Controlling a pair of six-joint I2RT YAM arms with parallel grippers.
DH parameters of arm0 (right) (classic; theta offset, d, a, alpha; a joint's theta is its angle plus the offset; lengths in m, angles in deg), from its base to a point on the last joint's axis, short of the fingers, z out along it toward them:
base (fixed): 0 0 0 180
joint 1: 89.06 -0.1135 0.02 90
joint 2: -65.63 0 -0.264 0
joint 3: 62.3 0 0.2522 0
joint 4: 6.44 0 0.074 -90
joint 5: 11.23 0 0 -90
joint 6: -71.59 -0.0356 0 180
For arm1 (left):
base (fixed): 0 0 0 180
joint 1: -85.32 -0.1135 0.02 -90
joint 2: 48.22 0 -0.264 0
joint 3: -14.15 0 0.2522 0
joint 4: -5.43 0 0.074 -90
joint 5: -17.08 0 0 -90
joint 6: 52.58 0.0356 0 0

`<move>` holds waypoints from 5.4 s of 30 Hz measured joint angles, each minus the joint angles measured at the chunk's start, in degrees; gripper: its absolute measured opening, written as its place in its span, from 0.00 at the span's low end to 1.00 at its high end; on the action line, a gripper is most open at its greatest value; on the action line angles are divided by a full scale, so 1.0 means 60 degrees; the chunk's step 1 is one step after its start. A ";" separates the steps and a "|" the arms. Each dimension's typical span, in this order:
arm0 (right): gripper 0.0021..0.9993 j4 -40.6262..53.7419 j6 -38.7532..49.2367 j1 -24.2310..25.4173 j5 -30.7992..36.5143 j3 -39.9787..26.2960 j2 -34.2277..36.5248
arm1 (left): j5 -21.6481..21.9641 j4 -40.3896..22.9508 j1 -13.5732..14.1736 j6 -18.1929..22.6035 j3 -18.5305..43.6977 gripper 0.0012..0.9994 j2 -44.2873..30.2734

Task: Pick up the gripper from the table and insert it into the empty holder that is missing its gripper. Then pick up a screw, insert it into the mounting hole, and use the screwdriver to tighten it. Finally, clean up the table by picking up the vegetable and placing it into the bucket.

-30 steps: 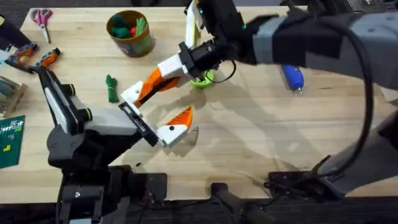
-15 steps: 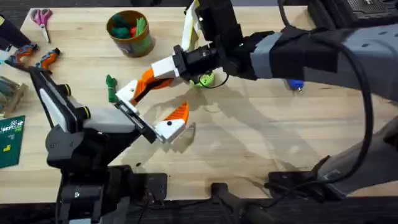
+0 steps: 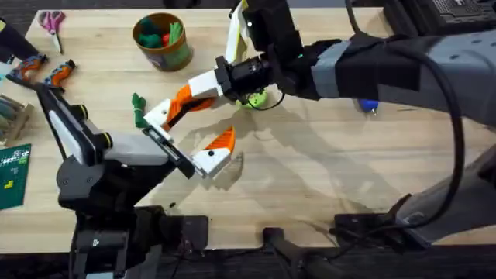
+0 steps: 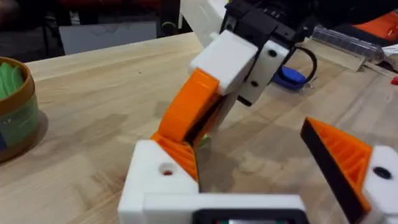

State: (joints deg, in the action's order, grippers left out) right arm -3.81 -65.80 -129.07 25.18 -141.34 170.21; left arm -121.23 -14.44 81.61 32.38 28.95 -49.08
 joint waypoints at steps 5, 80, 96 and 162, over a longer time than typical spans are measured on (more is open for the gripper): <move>0.01 0.0007 -0.0004 0.0037 -0.0139 0.0004 0.0001 | -0.0018 -0.0015 0.0000 0.0011 0.0011 0.98 0.0004; 0.99 0.8791 0.8869 0.1301 0.8086 -0.2590 -0.0987 | -0.2776 -0.0270 0.0470 0.0699 0.0029 0.98 0.0058; 0.99 0.8100 0.9340 0.1100 0.8715 -0.2590 0.0009 | -0.2776 -0.0270 0.0470 0.0699 0.0029 0.98 0.0058; 0.49 0.7176 0.9395 0.1115 0.8496 -0.2592 0.1271 | -0.2776 -0.0270 0.0470 0.0732 0.0029 0.98 0.0058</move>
State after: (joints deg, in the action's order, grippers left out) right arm 39.25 -9.43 -122.38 76.16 -156.89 177.83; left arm -137.89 -16.05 84.43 36.77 29.13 -48.73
